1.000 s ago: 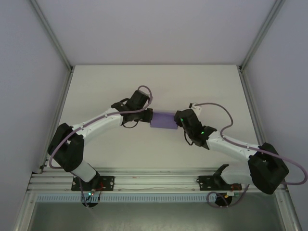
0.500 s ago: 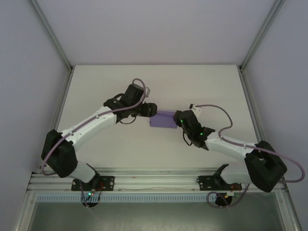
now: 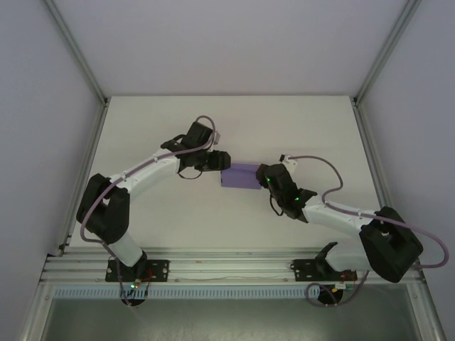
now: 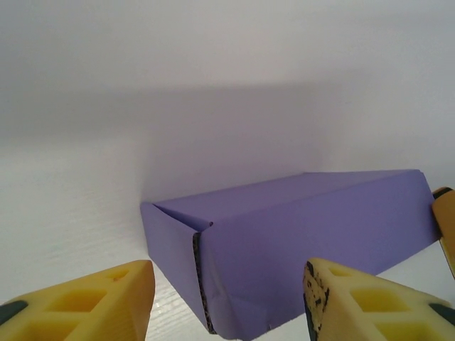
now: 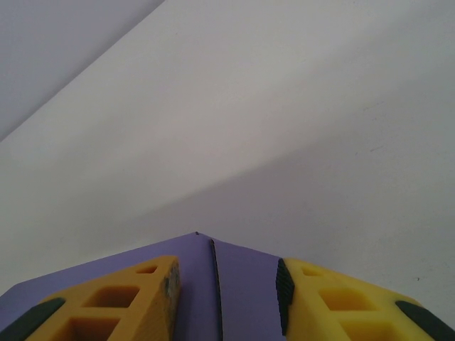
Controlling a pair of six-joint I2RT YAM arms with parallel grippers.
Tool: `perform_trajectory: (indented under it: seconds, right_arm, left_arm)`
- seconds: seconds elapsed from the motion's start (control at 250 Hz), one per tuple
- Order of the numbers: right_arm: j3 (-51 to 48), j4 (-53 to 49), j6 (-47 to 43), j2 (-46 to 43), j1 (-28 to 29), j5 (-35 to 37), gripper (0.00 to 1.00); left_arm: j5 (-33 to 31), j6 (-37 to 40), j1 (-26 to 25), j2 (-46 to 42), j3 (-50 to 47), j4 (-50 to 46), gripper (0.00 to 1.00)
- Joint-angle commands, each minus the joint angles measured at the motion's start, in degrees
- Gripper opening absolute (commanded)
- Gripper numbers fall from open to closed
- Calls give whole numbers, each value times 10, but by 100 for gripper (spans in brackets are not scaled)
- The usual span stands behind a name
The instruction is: Assemble paper box
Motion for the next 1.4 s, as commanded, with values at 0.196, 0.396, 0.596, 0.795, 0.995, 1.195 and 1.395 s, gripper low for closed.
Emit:
perform_trajectory:
  seconds: [0.196, 0.396, 0.596, 0.795, 0.995, 1.195, 1.395]
  right_arm:
    - [-48, -146, -4, 36, -1, -4, 40]
    - [-59, -141, 1, 40, -2, -2, 40]
    - [-81, -101, 2, 65, -2, 9, 40]
    - [-98, -71, 5, 84, -3, 9, 27]
    - [-114, -45, 11, 92, -3, 0, 20]
    - [-120, -43, 11, 86, -2, -2, 15]
    - [-122, -44, 11, 74, -3, -4, 12]
  left_arm:
    - [7, -30, 11, -2, -92, 56, 51]
    - [12, -49, 20, 2, -139, 83, 49]
    - [34, -50, 30, -5, -195, 143, 43]
    - [95, -55, 48, -4, -241, 219, 27]
    - [104, -61, 51, -14, -258, 245, 22]
    - [100, -63, 50, -2, -268, 251, 14]
    - [103, -61, 50, -11, -261, 250, 5]
